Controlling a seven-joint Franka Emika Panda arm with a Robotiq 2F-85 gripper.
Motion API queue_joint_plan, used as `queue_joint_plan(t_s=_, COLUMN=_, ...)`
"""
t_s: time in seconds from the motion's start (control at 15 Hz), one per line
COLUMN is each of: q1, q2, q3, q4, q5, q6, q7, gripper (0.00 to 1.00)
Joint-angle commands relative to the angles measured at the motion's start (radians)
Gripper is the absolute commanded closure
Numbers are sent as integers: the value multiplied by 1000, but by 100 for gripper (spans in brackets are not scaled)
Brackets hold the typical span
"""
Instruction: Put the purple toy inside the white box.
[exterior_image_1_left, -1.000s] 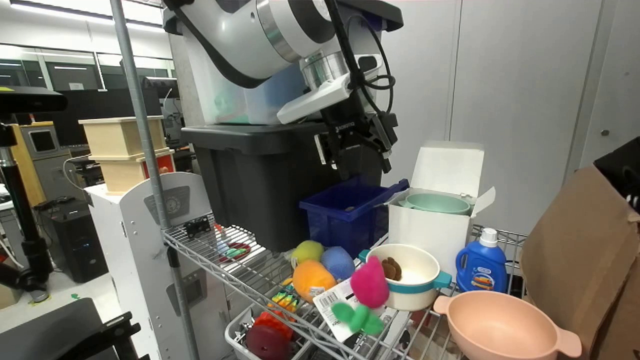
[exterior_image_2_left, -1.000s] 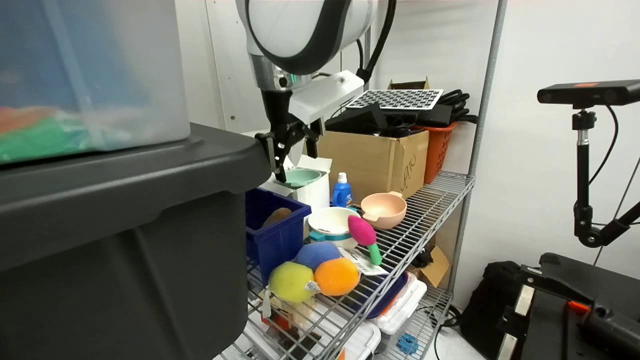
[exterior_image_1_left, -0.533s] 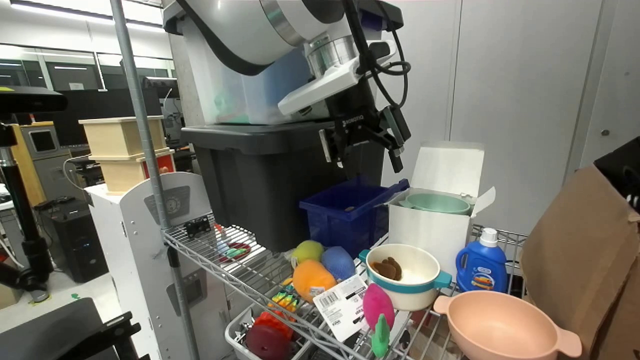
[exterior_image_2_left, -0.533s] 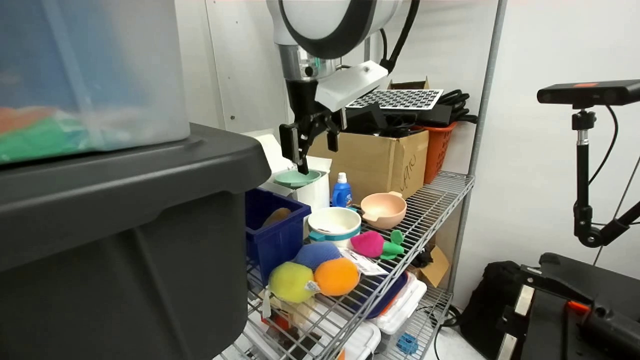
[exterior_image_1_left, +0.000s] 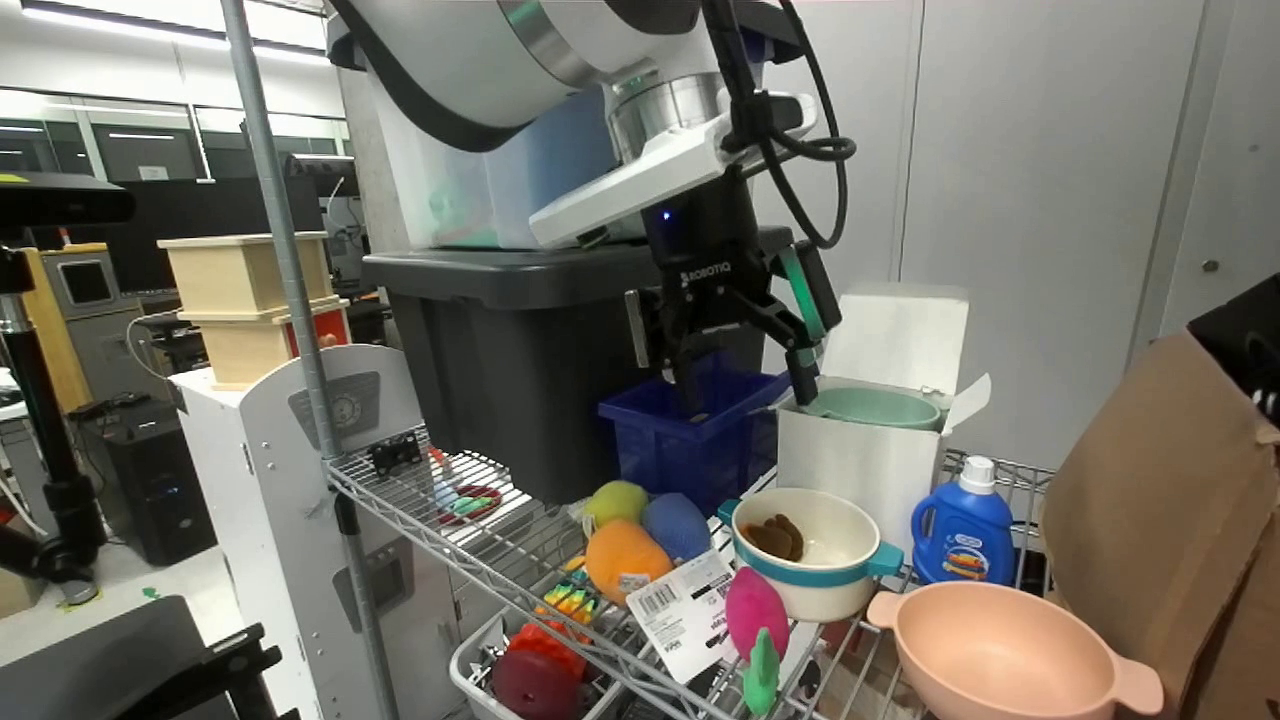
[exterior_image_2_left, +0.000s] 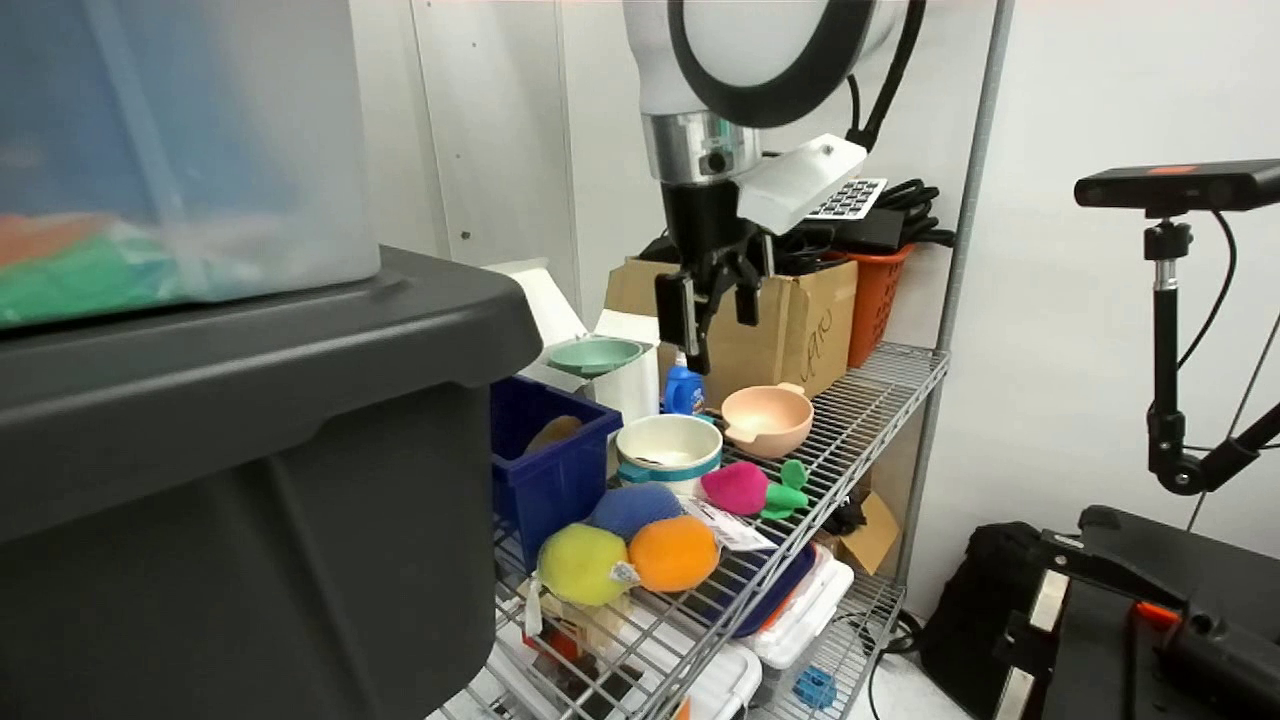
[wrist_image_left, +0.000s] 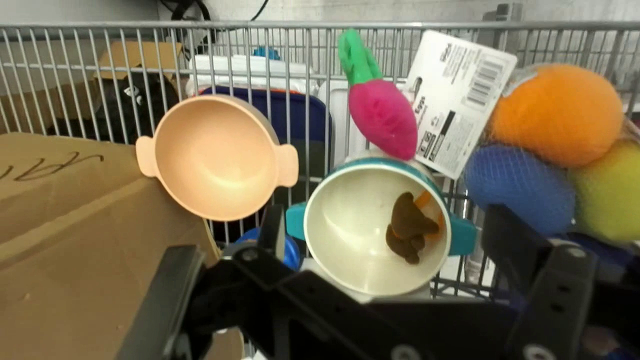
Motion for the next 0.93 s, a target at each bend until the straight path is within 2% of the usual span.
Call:
queue_joint_plan(t_s=0.0, q1=-46, q2=4, q3=9, q4=-56, q5=32, q6=6, q7=-52, gripper=0)
queue_joint_plan(t_s=0.33, q1=-66, q2=47, q3=0, q4=-61, q5=24, q6=3, q7=-45, gripper=0)
queue_joint_plan(t_s=0.87, q1=-59, q2=92, q3=12, q4=-69, q5=30, q6=10, q7=-42, gripper=0)
